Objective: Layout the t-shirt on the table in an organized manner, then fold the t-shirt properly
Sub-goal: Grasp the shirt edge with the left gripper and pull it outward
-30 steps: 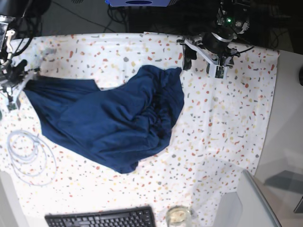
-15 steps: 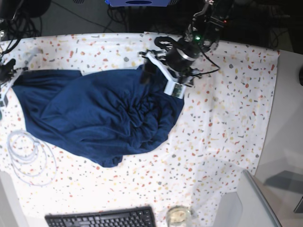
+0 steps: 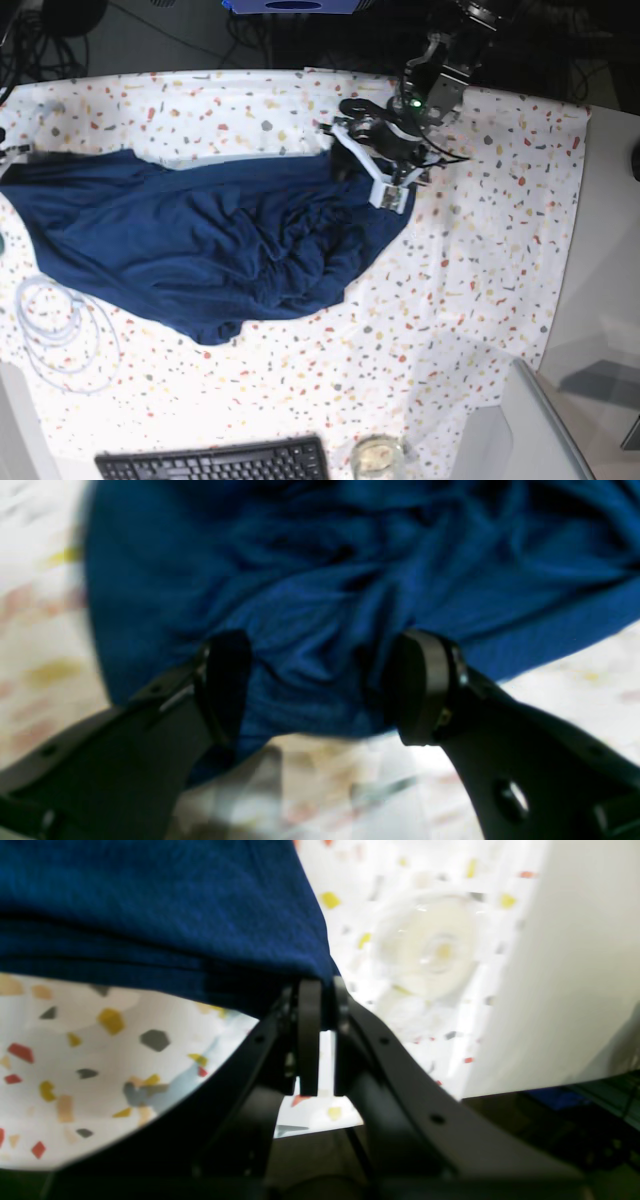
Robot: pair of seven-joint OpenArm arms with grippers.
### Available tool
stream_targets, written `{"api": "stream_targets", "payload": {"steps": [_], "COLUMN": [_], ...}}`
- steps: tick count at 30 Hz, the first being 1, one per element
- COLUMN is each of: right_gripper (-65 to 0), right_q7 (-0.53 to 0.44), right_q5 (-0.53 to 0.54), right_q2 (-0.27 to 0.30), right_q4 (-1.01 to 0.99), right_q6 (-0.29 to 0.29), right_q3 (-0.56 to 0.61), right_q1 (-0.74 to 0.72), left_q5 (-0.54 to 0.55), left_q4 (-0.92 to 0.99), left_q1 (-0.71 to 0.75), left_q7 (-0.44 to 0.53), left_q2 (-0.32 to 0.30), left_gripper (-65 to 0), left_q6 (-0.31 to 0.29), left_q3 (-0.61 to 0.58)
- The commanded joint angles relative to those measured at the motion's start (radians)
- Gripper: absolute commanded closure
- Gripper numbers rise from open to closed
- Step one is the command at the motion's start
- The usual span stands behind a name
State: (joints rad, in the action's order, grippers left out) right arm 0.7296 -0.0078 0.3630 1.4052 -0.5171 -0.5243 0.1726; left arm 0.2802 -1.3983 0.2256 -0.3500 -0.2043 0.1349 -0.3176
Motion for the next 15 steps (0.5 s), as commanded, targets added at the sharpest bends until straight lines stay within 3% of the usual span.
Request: {"api": "stream_targets", "payload": {"steps": [1,5,8,12,15], "right_gripper": [0.0,0.0,0.0,0.0,-0.5], "right_q7": [-0.011,-0.005,-0.003,-0.009,-0.011], "right_q5": [0.002,-0.022,-0.153,-0.298,-0.292], "right_q2": [0.014,0.011,-0.005,-0.043,-0.068], "right_q4": [0.009,-0.07,-0.114,-0.111,-0.111], "right_q6": [0.002,0.004,0.004,-0.002,-0.004], "right_q3": [0.0,0.079,0.079,0.033,-0.018], "right_q1": [-0.012,-0.086,-0.117,-0.095,-0.08], "left_q5": [0.001,0.001,-0.005,0.001,0.001], "left_q4": [-0.017,-0.091,-0.146,-0.2,-0.237], "left_q1": [0.024,0.061,0.073,0.079,0.1], "left_q7": [-0.039,-0.04,-0.042,-0.044,-0.044], "left_q2": [-0.022,-0.033,-0.033,-0.033,-0.033], "left_gripper": [-42.0,-42.0,-42.0,-42.0,-42.0], "left_q6": [0.024,0.024,0.024,0.024,0.024], "left_q3": [0.031,0.128,0.142,0.156,0.154]}}
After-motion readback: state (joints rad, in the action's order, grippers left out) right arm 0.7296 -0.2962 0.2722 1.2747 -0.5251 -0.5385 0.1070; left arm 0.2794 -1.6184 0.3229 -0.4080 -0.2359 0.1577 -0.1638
